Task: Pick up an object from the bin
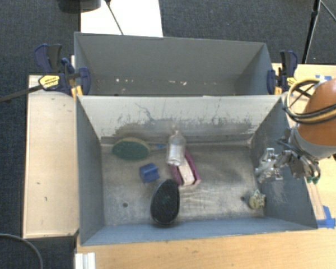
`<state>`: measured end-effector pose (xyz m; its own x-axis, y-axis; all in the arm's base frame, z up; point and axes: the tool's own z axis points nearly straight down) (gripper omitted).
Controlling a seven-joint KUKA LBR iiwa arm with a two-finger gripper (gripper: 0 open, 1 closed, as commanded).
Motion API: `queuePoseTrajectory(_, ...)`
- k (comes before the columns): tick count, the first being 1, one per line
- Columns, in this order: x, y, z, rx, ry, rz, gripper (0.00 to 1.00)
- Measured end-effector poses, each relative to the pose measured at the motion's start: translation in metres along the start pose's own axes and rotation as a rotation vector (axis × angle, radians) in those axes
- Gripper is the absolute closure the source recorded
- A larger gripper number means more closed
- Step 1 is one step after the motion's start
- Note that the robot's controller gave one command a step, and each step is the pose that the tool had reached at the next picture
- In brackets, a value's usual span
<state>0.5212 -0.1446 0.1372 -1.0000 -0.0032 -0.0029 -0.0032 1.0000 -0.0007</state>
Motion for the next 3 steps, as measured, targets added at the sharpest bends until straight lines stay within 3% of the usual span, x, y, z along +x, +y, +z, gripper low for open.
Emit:
queuePoseTrajectory(1,-0.004,0.006,-0.028,0.0,-0.004,0.052,1.0)
queuePoseTrajectory(2,-0.023,-0.004,-0.021,0.001,-0.004,0.058,1.0)
queuePoseTrajectory(3,-0.032,-0.005,-0.01,0.0,-0.005,0.082,1.0)
